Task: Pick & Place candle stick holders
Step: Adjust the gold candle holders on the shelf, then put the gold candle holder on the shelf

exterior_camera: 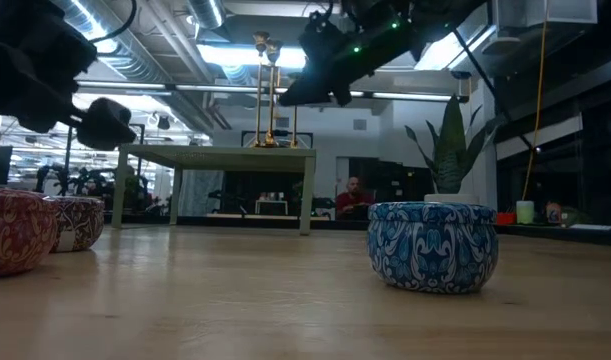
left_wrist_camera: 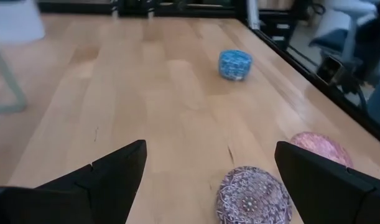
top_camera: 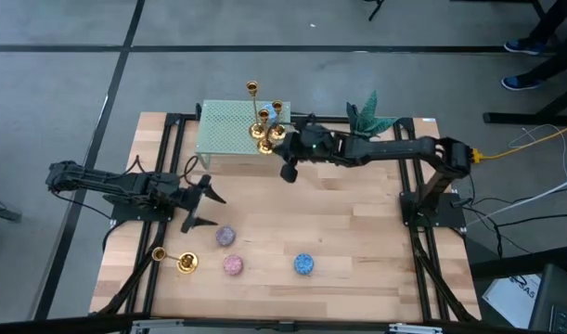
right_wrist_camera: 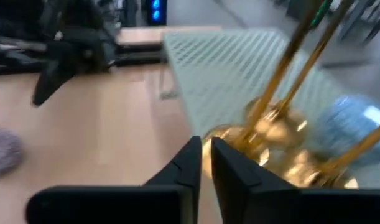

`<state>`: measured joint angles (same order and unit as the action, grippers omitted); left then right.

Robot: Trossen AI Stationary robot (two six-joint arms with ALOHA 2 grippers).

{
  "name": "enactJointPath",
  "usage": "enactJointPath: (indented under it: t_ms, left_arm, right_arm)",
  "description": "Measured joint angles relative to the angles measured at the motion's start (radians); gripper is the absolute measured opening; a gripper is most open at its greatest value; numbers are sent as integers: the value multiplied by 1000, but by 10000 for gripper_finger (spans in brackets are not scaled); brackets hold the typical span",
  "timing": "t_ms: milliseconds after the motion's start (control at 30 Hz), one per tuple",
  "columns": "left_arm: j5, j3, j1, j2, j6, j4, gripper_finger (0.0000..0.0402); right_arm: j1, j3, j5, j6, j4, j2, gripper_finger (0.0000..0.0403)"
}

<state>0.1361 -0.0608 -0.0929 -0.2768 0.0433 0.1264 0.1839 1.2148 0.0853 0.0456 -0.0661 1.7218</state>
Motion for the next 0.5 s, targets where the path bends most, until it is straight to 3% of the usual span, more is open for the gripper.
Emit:
enactJointPath:
  t_ms: [133,333,500]
  left_arm:
    - [12,0,0,0,-56,0,354]
    - [171,-1,0,-1,-237,-11,354]
    - [176,0,0,-1,-221,-18,353]
  right_arm:
    - [-47,0,-5,-142,102,-2,82]
    - [-98,0,-161,-347,269,-2,156]
    - [-126,0,-164,-600,378,-2,189]
